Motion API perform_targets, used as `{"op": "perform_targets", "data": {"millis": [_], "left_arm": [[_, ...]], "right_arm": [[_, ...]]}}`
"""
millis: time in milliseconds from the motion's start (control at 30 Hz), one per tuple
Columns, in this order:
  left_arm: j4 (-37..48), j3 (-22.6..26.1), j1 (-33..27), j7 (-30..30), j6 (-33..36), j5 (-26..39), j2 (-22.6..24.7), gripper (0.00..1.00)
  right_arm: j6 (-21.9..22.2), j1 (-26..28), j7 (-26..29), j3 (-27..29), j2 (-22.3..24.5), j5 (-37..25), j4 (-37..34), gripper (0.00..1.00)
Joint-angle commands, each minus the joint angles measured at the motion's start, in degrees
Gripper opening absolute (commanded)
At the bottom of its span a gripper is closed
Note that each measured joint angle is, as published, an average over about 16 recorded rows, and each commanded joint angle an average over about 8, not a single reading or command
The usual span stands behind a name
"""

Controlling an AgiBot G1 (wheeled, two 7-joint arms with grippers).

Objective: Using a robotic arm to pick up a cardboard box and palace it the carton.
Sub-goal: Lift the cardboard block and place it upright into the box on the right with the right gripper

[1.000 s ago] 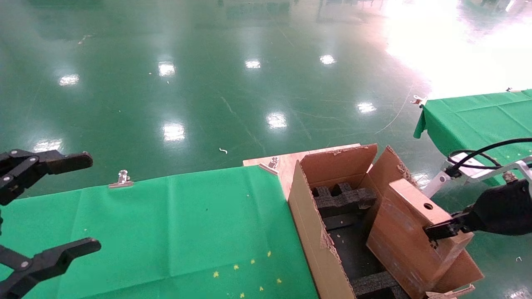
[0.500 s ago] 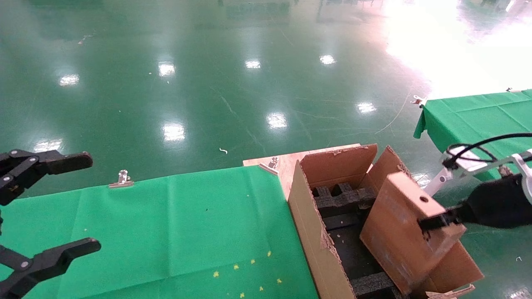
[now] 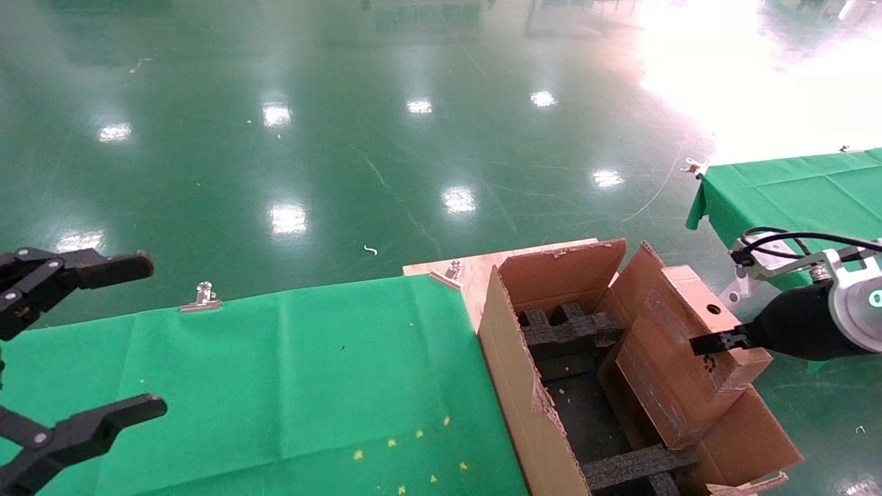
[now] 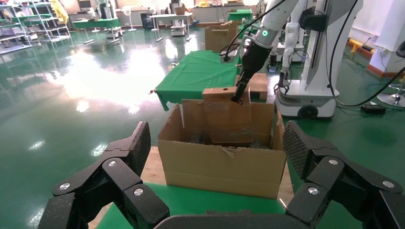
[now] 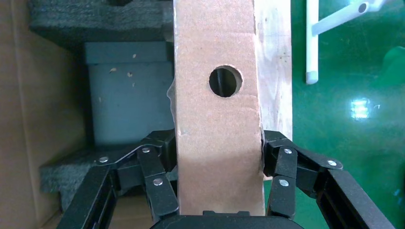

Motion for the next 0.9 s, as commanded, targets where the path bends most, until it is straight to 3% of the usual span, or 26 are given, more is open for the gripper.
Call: {"op": "perform_targets", "data": {"millis": [33,433,900], "left_arm": [[0.0,0.0,0.0,0.0,0.0,0.0,0.0,1.0],[0.0,0.0,0.0,0.0,0.0,0.0,0.0,1.0],[0.0,0.0,0.0,0.0,0.0,0.0,0.0,1.0]], "right_arm": [[0.98,-0.44,1.19,-0.18,-0.33,-0.77,0.05,0.0],[4.83,-3.67,4.44,-1.87,-2.12,-4.11,0.02,0.0],[12.62,-10.36,10.01,-4.73,-5.42,-9.68,-0.41,0.0]]}}
